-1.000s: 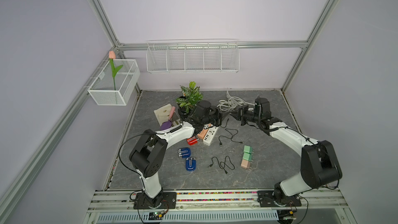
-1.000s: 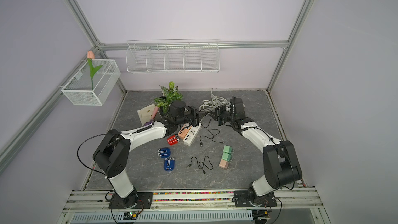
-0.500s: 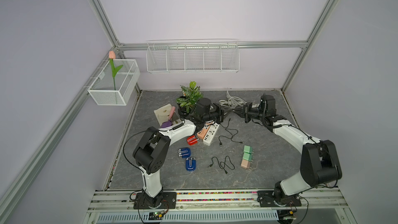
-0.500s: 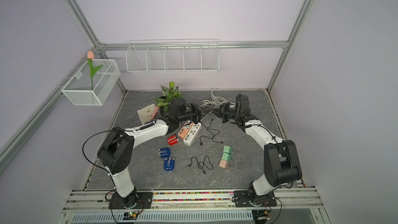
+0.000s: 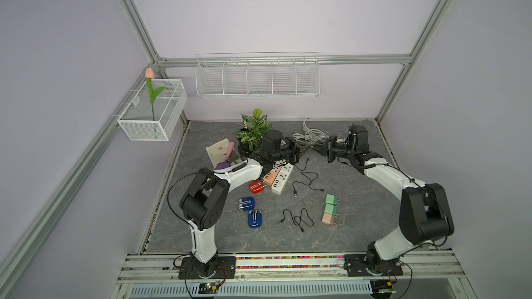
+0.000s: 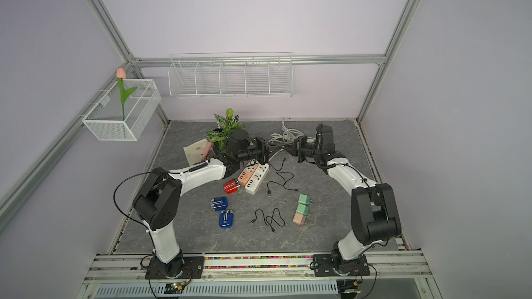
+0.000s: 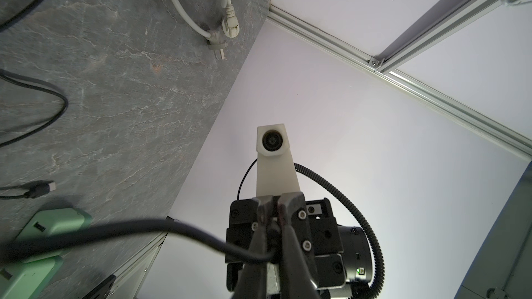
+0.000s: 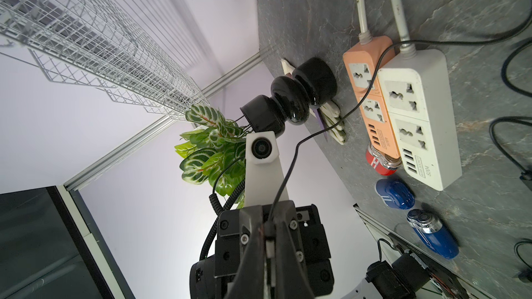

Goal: Charge the electric shaver
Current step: Pick up the charging cable from the center of the board, then pick up the plug from the center of the board.

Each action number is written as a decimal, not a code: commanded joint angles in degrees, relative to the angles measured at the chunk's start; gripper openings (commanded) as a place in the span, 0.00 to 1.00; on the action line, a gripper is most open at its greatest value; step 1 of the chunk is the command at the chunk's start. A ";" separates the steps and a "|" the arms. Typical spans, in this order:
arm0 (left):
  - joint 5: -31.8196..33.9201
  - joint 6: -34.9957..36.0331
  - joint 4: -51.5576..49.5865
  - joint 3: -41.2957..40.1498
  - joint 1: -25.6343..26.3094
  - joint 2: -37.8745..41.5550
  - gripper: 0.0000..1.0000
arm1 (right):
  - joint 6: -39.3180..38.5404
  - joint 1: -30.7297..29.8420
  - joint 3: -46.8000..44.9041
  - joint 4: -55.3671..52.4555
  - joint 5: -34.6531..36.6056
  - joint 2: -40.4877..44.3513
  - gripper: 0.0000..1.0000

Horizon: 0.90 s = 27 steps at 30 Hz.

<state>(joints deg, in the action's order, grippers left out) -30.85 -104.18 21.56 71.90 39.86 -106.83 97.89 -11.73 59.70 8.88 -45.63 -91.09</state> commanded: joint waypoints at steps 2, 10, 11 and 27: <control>-1.93 -2.25 0.81 1.67 -0.13 -0.93 0.00 | -0.06 -0.38 1.14 0.62 -3.81 -0.06 0.07; 0.67 -1.90 -1.83 0.36 -0.39 0.79 0.00 | -9.54 3.24 -0.65 -14.25 4.42 6.02 0.59; 1.10 -1.95 -2.24 0.31 -0.35 1.00 0.00 | -10.13 3.37 -1.93 -15.95 6.53 7.47 0.60; 3.60 -2.17 -6.00 0.08 0.48 1.54 0.00 | -1.72 3.21 -22.36 -39.04 20.80 20.59 0.65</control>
<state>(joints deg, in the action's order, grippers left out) -26.89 -104.14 16.53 71.90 39.94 -106.80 93.25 -8.38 38.52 -26.81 -27.40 -72.14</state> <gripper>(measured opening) 0.077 0.654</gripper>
